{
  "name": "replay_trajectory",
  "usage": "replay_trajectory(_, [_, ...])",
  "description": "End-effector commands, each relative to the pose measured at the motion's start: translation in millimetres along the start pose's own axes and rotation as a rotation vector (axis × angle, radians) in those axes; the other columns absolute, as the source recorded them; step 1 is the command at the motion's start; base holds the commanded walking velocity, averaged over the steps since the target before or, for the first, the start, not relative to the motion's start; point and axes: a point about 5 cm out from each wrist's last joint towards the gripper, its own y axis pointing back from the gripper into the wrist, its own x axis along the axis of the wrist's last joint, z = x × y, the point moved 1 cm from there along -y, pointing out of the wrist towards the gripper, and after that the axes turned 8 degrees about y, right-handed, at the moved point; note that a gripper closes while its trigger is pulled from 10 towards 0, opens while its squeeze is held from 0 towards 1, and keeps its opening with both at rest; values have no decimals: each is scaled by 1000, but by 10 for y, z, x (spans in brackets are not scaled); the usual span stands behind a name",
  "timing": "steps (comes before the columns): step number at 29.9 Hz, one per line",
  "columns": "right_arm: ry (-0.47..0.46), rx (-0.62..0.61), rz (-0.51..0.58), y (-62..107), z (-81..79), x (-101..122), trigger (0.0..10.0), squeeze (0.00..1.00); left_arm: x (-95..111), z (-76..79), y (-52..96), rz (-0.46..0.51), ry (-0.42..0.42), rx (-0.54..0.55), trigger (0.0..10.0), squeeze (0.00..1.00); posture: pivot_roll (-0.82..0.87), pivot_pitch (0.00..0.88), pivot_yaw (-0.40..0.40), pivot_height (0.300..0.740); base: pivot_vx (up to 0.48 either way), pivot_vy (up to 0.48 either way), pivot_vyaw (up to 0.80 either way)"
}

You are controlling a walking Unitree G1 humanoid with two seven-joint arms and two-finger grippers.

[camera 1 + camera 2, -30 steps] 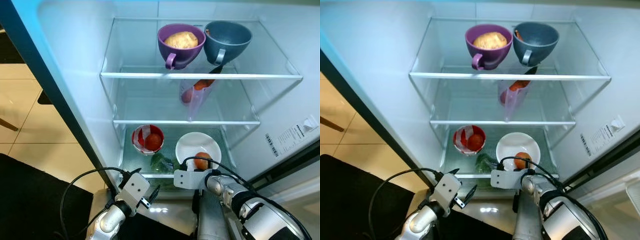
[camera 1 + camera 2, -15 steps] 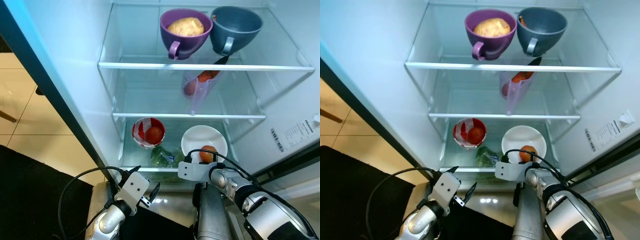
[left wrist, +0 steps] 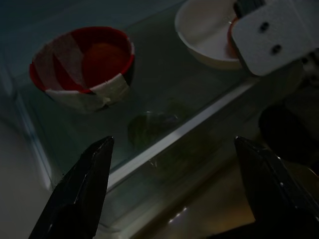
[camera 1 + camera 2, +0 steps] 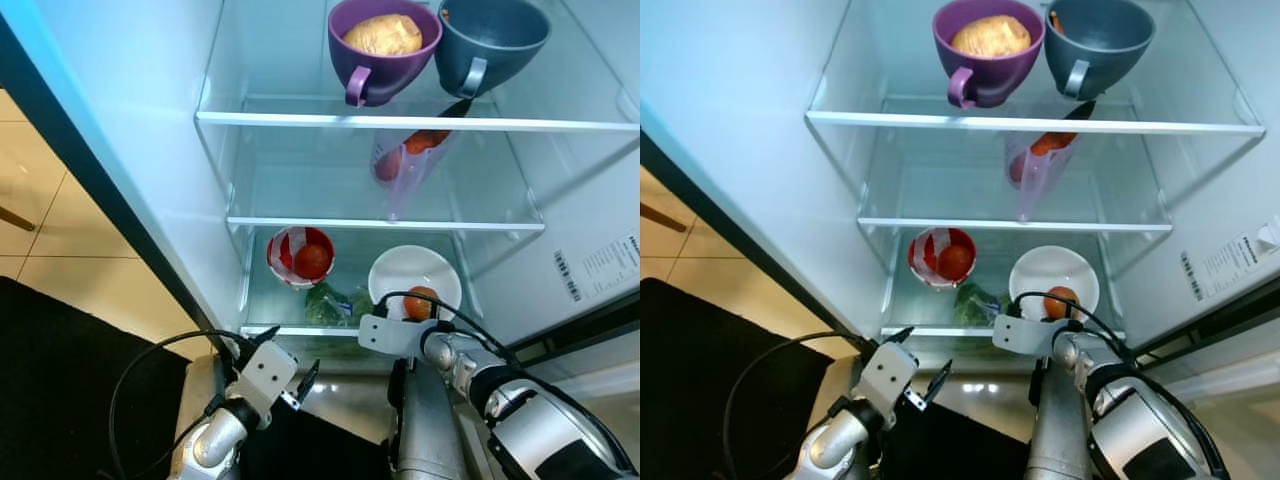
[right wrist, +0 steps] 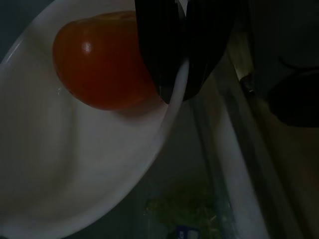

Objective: Restocking fridge

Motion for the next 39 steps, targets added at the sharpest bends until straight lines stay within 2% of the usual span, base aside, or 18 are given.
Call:
replay_trajectory(1, [-22,11,-20,8,-59,-50,10000,0,-45,31,70,-32,6,-10,10000,0,249,407,-12,426,0,0,0])
replay_trajectory(9, [-26,-14,-31,7,35,-64,10000,0,97,-1,80,-5,-2,6,10000,0,261,434,-11,426,0,0,0])
replay_trajectory(24, [-25,-41,-32,4,127,-57,10000,8,165,39,114,-10,-2,2,10000,0,268,448,-11,426,0,0,0])
replay_trajectory(25, [-31,-40,-30,5,127,-57,10000,369,167,38,113,-11,-1,2,10000,0,267,444,-12,426,0,0,0])
replay_trajectory(26, [-31,-40,-30,5,127,-57,10000,369,167,38,113,-11,-1,2,10000,0,267,444,-12,426,0,0,0])
replay_trajectory(27, [-32,-43,-30,5,131,-59,10000,925,169,37,112,-12,-1,2,10000,0,267,444,-13,426,0,0,0])
replay_trajectory(29, [-26,-45,-32,6,136,-64,10000,906,170,38,110,-12,-2,2,10000,0,267,444,-13,426,0,0,0])
replay_trajectory(31, [-13,-53,-37,8,148,-74,10000,596,168,39,106,-13,-2,1,10000,0,265,437,-15,426,0,0,0])
replay_trajectory(32, [-13,-53,-37,8,148,-74,10000,596,168,39,106,-13,-2,1,10000,0,265,437,-15,426,0,0,0])
replay_trajectory(33, [-11,-55,-38,9,156,-80,10000,0,172,41,103,-13,-2,0,10000,0,265,437,-15,426,0,0,0])
replay_trajectory(39, [-4,-74,-39,13,205,-90,10000,0,179,49,91,-17,-1,-2,10000,0,260,425,-17,426,0,0,0])
